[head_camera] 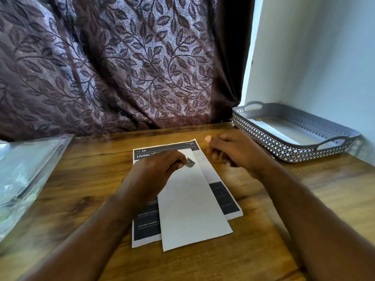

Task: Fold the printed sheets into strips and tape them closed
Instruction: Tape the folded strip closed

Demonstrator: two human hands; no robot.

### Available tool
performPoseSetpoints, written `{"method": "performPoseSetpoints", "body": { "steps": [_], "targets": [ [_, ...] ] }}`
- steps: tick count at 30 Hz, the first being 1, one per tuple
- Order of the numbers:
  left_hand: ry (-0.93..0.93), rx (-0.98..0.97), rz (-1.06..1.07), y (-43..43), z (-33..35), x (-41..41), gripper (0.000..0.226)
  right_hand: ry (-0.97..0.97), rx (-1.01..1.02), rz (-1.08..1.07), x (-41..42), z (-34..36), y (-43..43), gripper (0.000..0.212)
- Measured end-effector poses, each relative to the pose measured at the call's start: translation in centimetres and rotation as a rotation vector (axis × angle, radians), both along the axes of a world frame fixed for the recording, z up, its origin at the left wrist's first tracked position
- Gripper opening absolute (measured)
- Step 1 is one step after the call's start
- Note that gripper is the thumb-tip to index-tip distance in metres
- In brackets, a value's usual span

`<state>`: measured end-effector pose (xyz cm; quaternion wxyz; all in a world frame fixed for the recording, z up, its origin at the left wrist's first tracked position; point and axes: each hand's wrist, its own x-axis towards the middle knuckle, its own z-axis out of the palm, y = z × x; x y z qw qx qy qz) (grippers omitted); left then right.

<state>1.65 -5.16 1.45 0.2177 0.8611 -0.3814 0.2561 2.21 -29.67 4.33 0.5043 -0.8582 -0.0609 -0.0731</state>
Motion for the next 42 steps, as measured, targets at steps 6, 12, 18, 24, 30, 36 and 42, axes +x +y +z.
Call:
{"method": "performPoseSetpoints", "body": {
  "steps": [6, 12, 18, 24, 30, 36, 42],
  "targets": [
    [-0.034, 0.149, 0.09, 0.0, -0.2, 0.3, 0.019, 0.103, -0.153, 0.205, -0.2, -0.8, 3.1, 0.026],
    [0.071, 0.147, 0.108, 0.2, -0.4, 0.9, 0.025, 0.124, -0.224, 0.183, 0.1, -1.4, 3.3, 0.014],
    [0.383, 0.037, 0.234, 0.1, -1.3, 2.6, 0.066, 0.041, -0.077, -0.113, 1.7, -3.1, 3.2, 0.015],
    [0.443, 0.434, 0.266, 0.4, -2.6, 2.9, 0.093, 0.119, 0.146, -0.181, 2.6, -4.5, 2.5, 0.014],
    [0.371, 0.503, 0.245, -0.2, -2.1, 0.7, 0.114, 0.145, 0.205, -0.185, 2.7, -4.5, 2.3, 0.013],
    [0.43, 0.445, 0.289, -0.5, -1.1, 1.3, 0.102, 0.056, 0.024, -0.223, 3.2, -3.7, 2.5, 0.016],
    [0.421, 0.43, 0.29, -0.5, -2.1, 1.9, 0.091, 0.151, -0.26, -0.144, 5.4, -2.8, 3.8, 0.034]
  ]
}}
